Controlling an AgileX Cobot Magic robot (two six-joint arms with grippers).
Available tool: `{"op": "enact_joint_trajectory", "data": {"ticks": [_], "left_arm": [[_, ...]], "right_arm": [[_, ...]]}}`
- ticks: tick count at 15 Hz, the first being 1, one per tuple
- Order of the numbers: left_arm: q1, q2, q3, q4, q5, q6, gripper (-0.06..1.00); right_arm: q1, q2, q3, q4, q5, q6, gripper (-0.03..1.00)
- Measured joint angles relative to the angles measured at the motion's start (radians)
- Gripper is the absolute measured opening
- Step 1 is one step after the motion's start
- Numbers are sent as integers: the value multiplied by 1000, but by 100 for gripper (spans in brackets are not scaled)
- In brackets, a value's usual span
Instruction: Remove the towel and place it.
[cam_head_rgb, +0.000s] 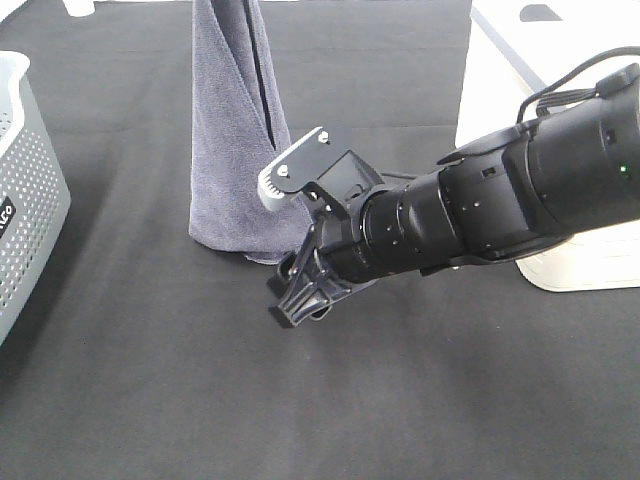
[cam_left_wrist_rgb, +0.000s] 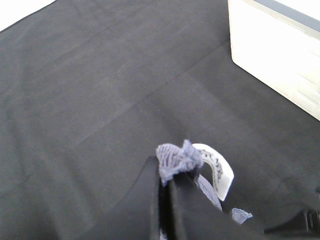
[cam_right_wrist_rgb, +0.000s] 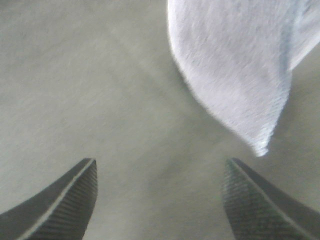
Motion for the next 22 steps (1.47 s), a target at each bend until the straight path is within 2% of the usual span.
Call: {"op": "enact_joint_trajectory", "data": {"ticks": [4,6,9,14,19,21,22], "left_arm": [[0,0,0,0,0,0,0],[0,0,0,0,0,0,0],[0,0,0,-12,-1,0,0],[0,0,0,-26,-3,0,0],[0,0,0,-26,-7,0,0],[0,0,0,-26,-7,0,0],[0,0,0,-26,-7,0,0]], "right_arm": [[-66,61,-99,-15,-15,3,70],[-113,97,-126,-15,34,8,70],[-118,120,-151,-11,163,0,68],[-118,166,-189,-4,190,-1,67],[-118,228,-191,-4,212,-18,60],[-118,236,-191,-4,215,-45,53],[-118,236,-191,-4,216,-46,45]]}}
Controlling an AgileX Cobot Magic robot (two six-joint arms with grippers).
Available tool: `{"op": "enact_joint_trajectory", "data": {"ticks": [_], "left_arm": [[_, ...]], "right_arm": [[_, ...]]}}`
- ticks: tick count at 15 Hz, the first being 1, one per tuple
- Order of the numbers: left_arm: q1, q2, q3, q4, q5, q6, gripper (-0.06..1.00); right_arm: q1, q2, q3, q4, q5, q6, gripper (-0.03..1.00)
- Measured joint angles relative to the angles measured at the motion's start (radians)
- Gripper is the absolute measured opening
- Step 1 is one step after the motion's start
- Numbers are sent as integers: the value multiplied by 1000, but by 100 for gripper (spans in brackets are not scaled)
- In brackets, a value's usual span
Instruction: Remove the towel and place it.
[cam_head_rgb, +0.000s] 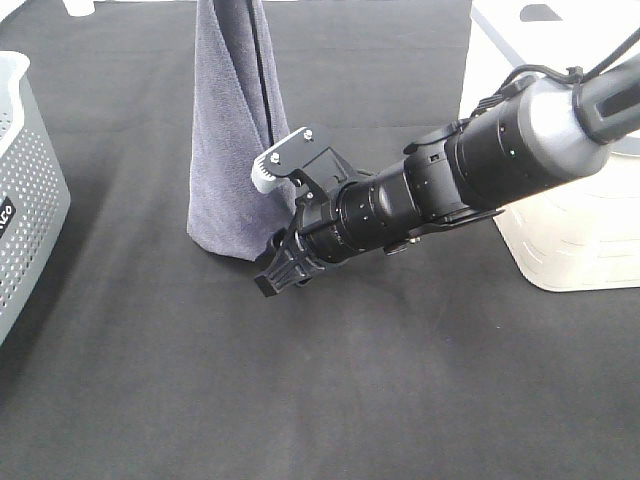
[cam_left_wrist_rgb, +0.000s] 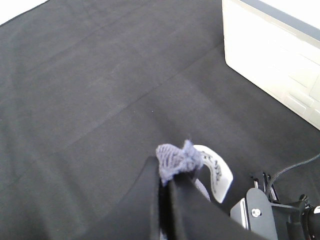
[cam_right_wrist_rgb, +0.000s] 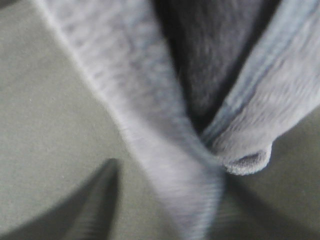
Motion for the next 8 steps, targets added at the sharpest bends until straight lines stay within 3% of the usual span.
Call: {"op": "enact_joint_trajectory", "data": {"ticks": [1,3,4,8], "left_arm": [[0,0,0,0,0,0,0],[0,0,0,0,0,0,0],[0,0,0,0,0,0,0],[0,0,0,1,0,-20,0]], "right_arm": [[0,0,0,0,0,-1,36],[0,0,0,0,16,-3,8],[0,0,0,0,32,-3,2],[0,-44,9,-2,60,87,2]]}}
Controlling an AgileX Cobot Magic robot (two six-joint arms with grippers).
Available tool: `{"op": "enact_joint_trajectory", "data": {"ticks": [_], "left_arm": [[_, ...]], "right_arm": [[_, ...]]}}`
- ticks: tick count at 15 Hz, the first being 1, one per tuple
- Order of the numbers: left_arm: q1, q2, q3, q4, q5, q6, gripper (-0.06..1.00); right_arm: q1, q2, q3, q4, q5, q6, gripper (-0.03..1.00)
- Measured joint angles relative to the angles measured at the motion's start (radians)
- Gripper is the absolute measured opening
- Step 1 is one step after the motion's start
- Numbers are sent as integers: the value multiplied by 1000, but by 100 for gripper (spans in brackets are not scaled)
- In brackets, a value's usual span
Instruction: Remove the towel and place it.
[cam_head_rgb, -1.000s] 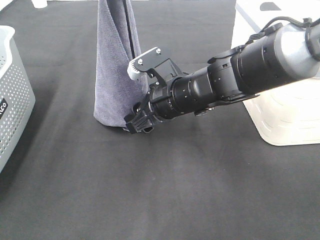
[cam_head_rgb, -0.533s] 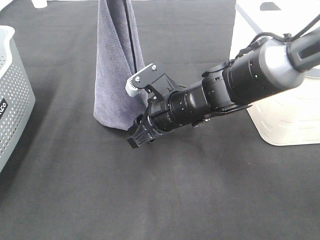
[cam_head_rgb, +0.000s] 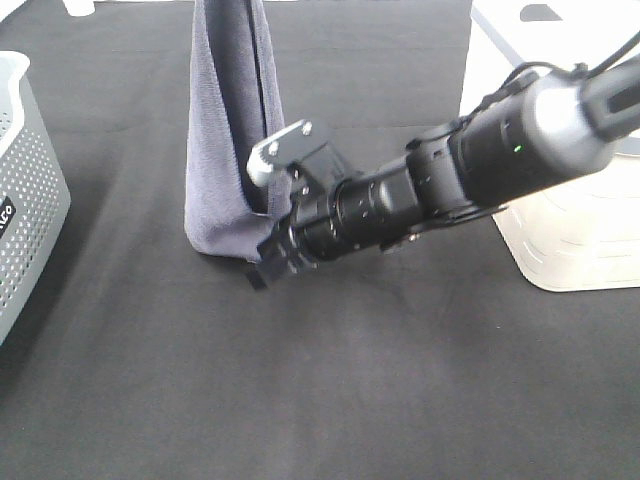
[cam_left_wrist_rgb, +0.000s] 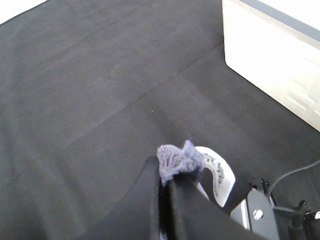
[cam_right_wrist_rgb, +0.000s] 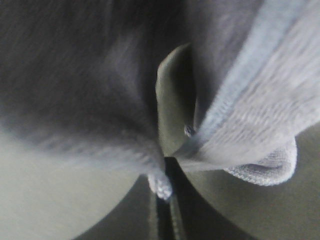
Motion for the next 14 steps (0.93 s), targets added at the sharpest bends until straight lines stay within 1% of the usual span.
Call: {"op": "enact_joint_trajectory", "data": {"ticks": [1,2,3,5,6,7,8,9,10,11,12,13,14], "left_arm": [[0,0,-4,2,0,-21,0],[0,0,-19,4,0,-52,0],[1,0,-32,7,0,-69,0],[16,0,-97,10,-12,-142,0],[35,0,-129,11,-25,-191,0],[74,0,-175,14,-55,-299,0],[88,0,-188,14,-58,-354,0],[92,1,-199,14,-63,-414,0],[93,1,-208,16,-80,-476,0],[93,1,-212,18,-119,-542,0],[93,1,-212,37,-169,-622,0],[93,3,-212,84,-235,-718,0],[93,5,-212,149,-290,-833,0]], "right_arm": [[0,-48,12,-34,1,54,2],[0,-69,18,-62,2,85,2],[0,-115,32,-134,2,154,2],[0,-194,48,-378,34,371,2],[0,-231,49,-553,78,515,2],[0,-286,16,-924,215,810,2],[0,-307,-32,-1131,300,979,2],[0,-323,-101,-1309,395,1109,2],[0,-331,-171,-1488,500,1210,2],[0,-333,-241,-1629,608,1260,2],[0,-340,-317,-1751,699,1286,2],[0,-344,-392,-1870,791,1299,2],[0,-346,-458,-1969,853,1302,2]]}}
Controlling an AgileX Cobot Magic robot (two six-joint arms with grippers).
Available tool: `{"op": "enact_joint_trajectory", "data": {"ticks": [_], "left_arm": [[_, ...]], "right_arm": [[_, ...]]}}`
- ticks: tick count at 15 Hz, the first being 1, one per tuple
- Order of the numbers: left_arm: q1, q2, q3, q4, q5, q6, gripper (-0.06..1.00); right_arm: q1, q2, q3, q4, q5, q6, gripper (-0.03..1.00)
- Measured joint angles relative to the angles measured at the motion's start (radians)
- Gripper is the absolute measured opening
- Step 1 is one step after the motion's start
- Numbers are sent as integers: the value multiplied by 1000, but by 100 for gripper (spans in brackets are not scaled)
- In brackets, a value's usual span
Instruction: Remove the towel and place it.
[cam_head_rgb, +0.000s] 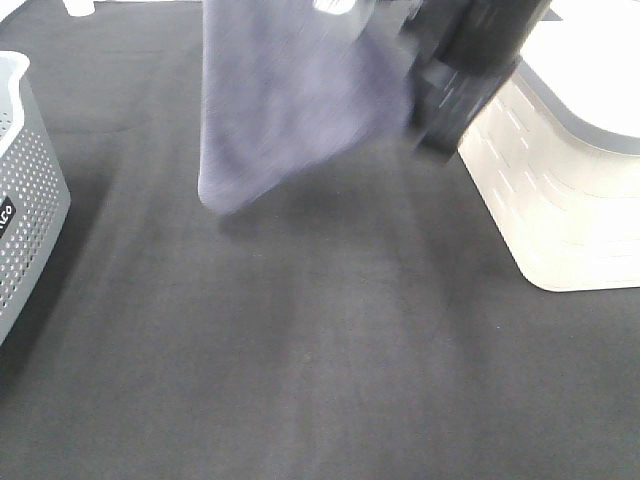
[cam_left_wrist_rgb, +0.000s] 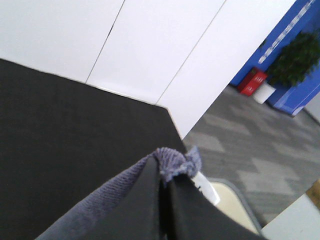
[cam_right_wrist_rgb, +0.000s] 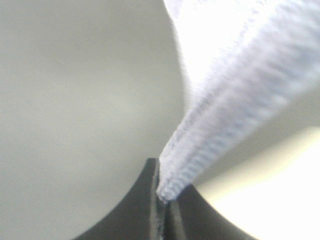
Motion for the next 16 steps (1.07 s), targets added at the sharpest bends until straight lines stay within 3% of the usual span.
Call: {"op": "enact_joint_trajectory", "data": {"ticks": [2,4,5,9,12,14,16], "left_arm": [[0,0,-2,193,-47,-202,0],[6,0,-6,358,-9,-384,0],[19,0,-7,403,26,-470,0],[126,15,-7,422,93,-637,0],[180,89,-10,420,22,-771,0],[195,136,-10,420,-15,-865,0],[209,203,-10,422,-46,-999,0]], "right_arm": [[0,-6,-128,-156,74,4,2],[0,-6,-234,-291,79,20,2],[0,-6,-273,-315,65,27,2],[-3,-6,-327,-320,-112,87,2],[-76,24,-329,-266,-226,140,2],[-142,52,-329,-175,-280,171,2],[-219,81,-329,2,-379,209,2]]}}
